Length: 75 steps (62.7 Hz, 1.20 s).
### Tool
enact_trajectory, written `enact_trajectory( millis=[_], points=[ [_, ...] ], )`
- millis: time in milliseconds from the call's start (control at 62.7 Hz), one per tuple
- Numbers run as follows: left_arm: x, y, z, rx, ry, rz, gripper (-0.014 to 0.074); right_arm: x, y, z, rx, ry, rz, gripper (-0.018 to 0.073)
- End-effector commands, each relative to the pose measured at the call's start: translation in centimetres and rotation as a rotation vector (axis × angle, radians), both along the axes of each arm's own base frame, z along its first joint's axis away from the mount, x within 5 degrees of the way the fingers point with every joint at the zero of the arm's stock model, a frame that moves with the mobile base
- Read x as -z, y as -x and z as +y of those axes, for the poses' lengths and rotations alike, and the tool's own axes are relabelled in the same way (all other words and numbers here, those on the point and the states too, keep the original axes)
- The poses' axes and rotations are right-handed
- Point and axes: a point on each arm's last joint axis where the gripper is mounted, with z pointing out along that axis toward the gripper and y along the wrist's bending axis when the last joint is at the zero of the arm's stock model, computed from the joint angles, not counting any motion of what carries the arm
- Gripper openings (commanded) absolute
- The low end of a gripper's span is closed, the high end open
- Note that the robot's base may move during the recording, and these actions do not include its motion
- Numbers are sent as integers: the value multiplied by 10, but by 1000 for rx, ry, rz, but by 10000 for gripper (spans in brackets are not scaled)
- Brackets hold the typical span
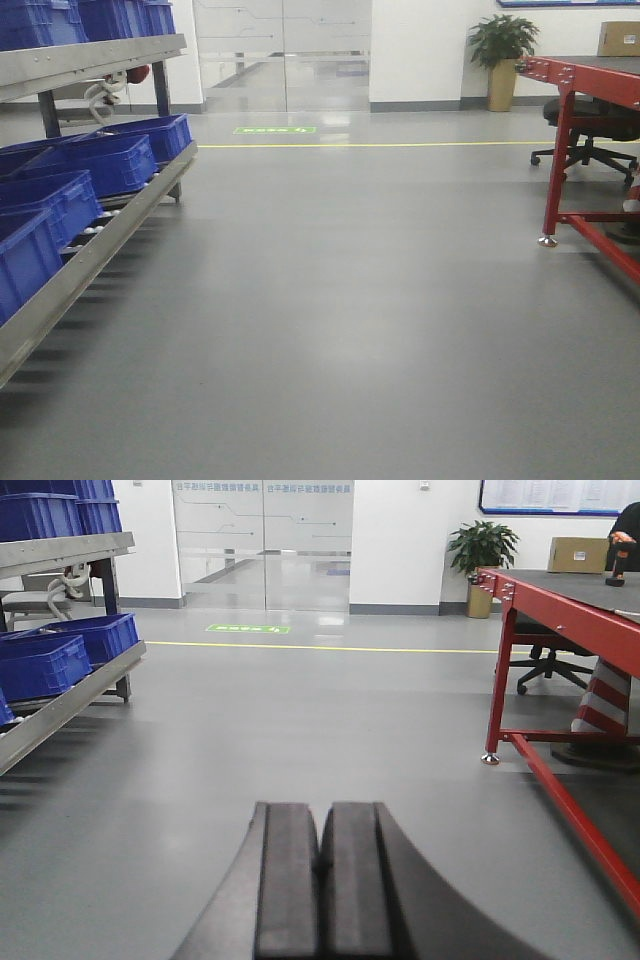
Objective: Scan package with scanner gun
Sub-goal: 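Drive the base forward along the aisle toward the red table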
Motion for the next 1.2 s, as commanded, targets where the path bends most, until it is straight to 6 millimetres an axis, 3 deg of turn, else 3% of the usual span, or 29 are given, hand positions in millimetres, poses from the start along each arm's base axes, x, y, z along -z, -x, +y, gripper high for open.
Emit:
enact_trajectory(
  millis=[0, 1180],
  points=[
    [-3, 0, 0, 5, -3, -21, -111, -2, 0, 0, 3, 6, -19, -167],
    [-3, 0, 0, 5, -3, -21, -111, -2, 0, 0, 3, 6, -19, -167]
  ],
)
